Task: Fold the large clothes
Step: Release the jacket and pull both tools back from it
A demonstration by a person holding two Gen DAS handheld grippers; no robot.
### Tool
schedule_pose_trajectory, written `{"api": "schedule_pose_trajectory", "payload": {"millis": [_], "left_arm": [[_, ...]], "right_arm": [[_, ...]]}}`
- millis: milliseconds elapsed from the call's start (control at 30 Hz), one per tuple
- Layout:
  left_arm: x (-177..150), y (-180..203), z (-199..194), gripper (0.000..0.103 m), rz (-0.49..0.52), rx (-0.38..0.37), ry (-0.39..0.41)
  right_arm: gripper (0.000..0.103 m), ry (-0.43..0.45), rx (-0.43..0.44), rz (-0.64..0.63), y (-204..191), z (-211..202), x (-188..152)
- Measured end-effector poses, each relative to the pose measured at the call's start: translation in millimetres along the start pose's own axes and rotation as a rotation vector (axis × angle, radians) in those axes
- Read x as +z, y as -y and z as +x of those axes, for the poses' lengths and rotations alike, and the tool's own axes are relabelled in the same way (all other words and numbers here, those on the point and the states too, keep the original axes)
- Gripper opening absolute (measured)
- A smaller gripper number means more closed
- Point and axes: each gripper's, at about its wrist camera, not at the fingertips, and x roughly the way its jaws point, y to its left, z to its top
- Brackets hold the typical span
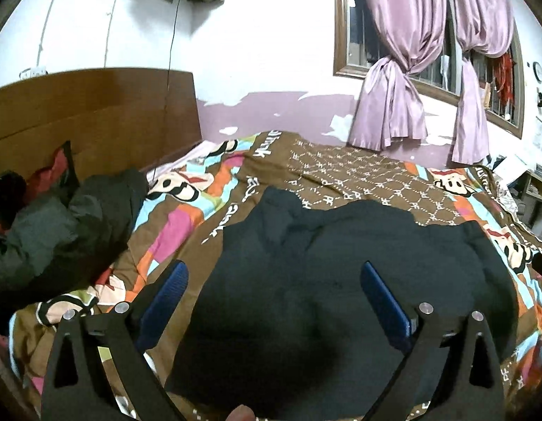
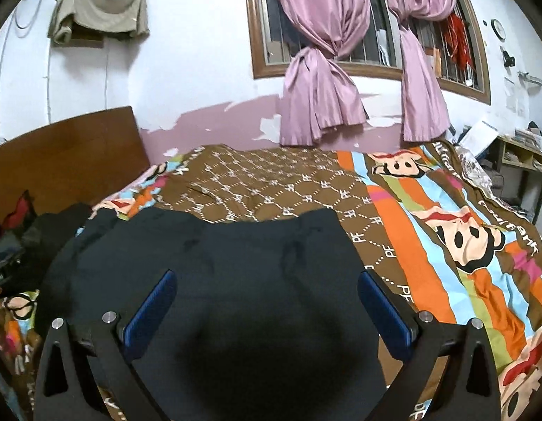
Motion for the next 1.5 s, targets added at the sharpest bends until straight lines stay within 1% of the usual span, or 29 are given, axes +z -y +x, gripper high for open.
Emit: {"api": "schedule_pose_trajectory", "payload": {"millis": [167,333,400,533,667,767,867,967,1033,1167,1267,1367,1500], "left_arm": [[2,10,-36,0.098,0.012,-0.019,0.045],[-1,9,-63,0.099,-0.010,-0.035,0.067],[-3,9,-75,0.099,-0.015,-0.043,0.083],[-12,8,-105,0.099,0.009,-0.039,0.131],[-24,-2,-132,0.099,-0.029,-0.057,0.157],[-29,-3,-144,0.099,-0.029,-0.058,0.161],[-39,-1,-158,0.099,-0.005,-0.025,0.158],[-55,-6,-171,0.099,-0.021,-0.019,0.146],[-65,-10,-182,0.099,-0.033,-0.017,0.154],[-70,-13,-195,0.099,-0.056,-0.034,0.144],[-77,-8,-203,0.099,-0.030,-0.036,0.136],[-86,0,-207,0.099,0.001,-0.040,0.124],[-94,3,-204,0.099,-0.006,-0.053,0.086]], "right_arm": [[0.103,0.028,0.019,0.016,-12,-24,0],[0.103,0.061,0.045,0.003,-25,-53,-4],[0.103,0.081,0.050,-0.007,-31,-67,-7],[0.103,0.098,0.074,-0.019,-45,-86,-8],[0.103,0.119,0.084,-0.053,-61,-105,-12],[0.103,0.134,0.100,-0.087,-74,-120,-17],[0.103,0.141,0.114,-0.114,-88,-135,-23],[0.103,0.135,0.126,-0.104,-92,-150,-32],[0.103,0.141,0.127,-0.095,-93,-160,-39],[0.103,0.143,0.113,-0.100,-94,-175,-48],[0.103,0.138,0.102,-0.081,-93,-186,-57],[0.103,0.110,0.103,-0.045,-92,-191,-66],[0.103,0.092,0.075,-0.053,-95,-196,-80]]}}
